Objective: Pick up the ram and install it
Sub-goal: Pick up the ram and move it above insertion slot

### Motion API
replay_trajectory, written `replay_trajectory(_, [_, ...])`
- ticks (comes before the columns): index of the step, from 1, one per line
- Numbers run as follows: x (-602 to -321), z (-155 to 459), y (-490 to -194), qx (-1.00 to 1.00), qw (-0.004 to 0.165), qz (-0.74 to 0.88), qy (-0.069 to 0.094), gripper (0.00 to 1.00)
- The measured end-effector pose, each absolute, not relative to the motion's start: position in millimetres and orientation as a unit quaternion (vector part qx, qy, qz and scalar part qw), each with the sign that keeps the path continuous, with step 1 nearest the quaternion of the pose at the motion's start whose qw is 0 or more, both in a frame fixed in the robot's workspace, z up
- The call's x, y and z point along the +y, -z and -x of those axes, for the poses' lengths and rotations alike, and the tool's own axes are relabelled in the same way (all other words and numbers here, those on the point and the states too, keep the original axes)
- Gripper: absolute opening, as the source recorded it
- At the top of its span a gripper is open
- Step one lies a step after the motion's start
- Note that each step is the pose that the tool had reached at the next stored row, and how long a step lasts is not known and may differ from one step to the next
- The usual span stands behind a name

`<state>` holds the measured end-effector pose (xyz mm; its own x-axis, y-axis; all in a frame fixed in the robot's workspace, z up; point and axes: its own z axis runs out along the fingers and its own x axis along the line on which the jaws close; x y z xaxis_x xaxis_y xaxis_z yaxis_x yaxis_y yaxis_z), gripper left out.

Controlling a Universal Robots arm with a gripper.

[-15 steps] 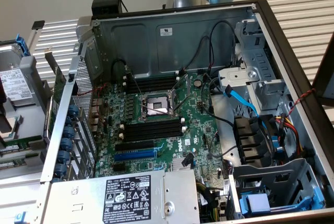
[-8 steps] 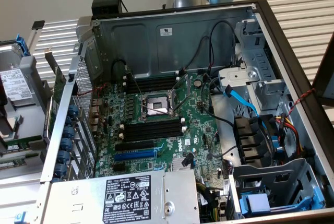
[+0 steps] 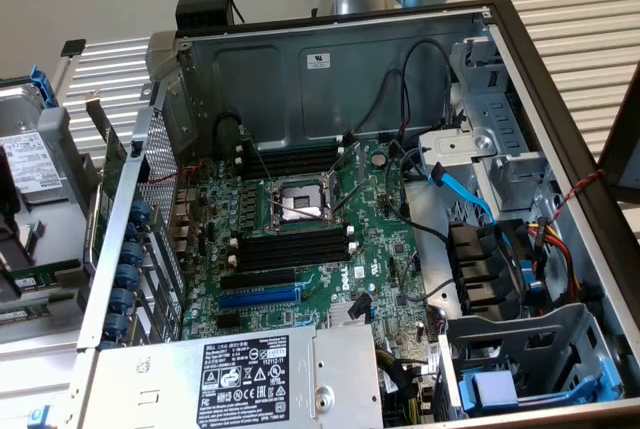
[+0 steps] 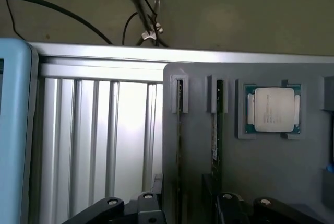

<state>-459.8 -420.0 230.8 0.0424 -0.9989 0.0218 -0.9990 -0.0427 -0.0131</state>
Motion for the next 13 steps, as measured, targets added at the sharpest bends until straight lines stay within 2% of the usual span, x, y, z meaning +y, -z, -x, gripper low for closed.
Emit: replay_trajectory(13, [-420.4,459.8,-209.9,-0.688,0.0,-0.726,-0.016,0.42])
